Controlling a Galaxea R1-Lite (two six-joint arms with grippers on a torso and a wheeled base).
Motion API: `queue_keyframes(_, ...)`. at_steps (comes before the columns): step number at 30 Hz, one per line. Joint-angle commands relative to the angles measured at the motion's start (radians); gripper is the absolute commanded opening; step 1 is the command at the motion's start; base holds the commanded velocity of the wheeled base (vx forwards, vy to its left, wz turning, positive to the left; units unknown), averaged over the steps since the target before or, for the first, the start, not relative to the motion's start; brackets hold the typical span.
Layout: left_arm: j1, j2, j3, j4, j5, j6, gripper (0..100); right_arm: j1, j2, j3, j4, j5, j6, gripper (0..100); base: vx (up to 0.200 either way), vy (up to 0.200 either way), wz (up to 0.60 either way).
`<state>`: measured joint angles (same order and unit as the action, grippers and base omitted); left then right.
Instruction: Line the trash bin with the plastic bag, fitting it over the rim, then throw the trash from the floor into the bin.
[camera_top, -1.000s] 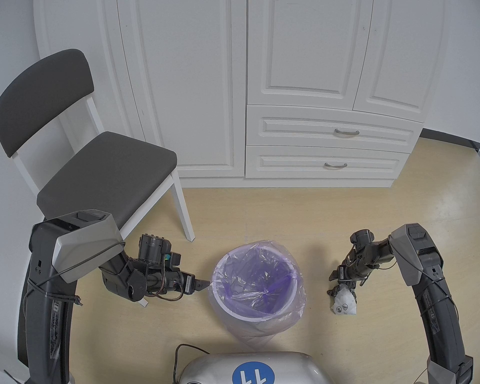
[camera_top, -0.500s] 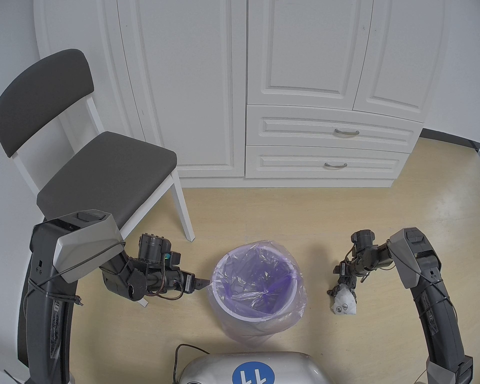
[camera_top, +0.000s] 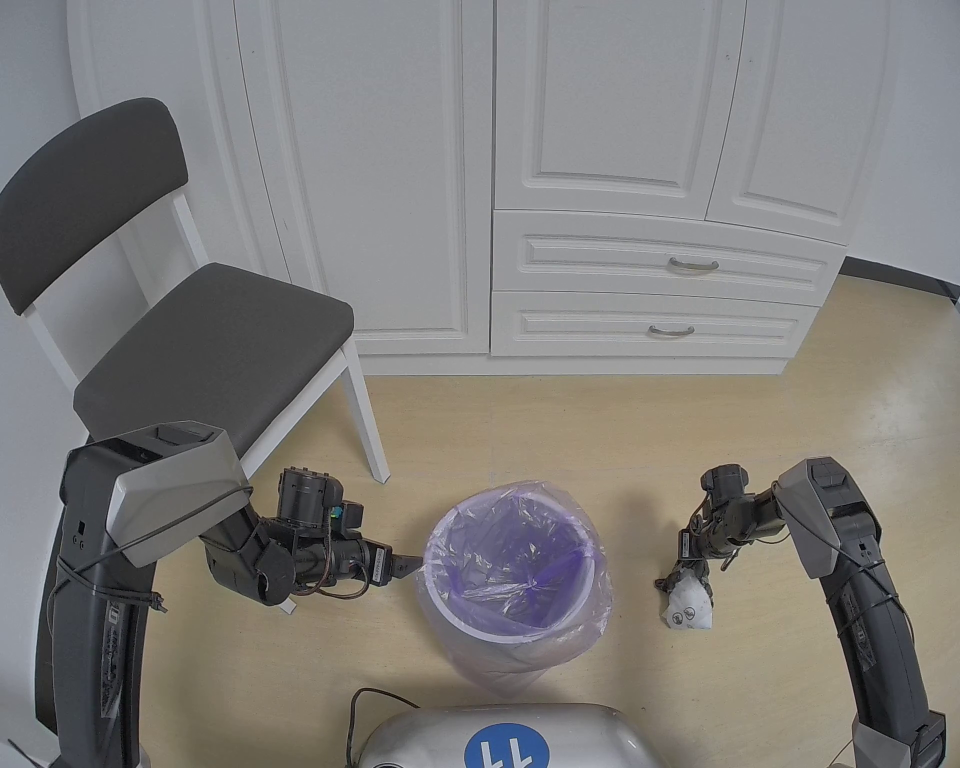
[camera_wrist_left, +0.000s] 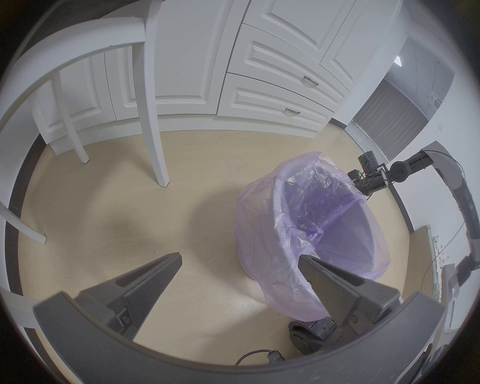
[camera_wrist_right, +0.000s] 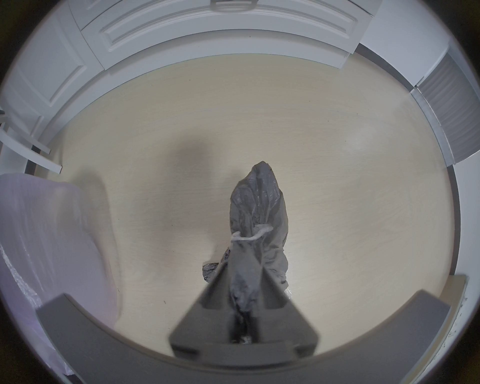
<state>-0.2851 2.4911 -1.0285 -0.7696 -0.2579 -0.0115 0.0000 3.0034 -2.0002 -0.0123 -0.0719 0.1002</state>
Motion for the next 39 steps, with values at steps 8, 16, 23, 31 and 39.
queue_keyframes(8,-0.002,-0.098,0.056,-0.005,-0.001,0.005,100,0.028,-0.267,0.314,-0.357,-0.037,0.082,0,0.0,0.0,0.0)
queue_keyframes(16,0.0,-0.239,0.156,-0.056,-0.001,0.048,100,0.044,-0.732,0.771,-0.695,0.024,-0.037,0,0.0,0.0,0.0)
queue_keyframes(23,-0.022,-0.399,0.272,-0.135,-0.001,0.104,100,0.17,-0.92,1.057,-1.081,0.026,-0.1,0,0.0,0.0,0.0)
queue_keyframes(31,-0.055,-0.641,0.412,-0.307,0.016,0.131,100,0.437,-1.003,1.178,-1.295,-0.068,-0.091,0,0.0,0.0,0.0)
queue_keyframes(39,-0.045,-0.796,0.447,-0.31,0.017,0.133,100,0.658,-0.781,1.167,-1.542,-0.135,-0.06,0,0.0,0.0,0.0)
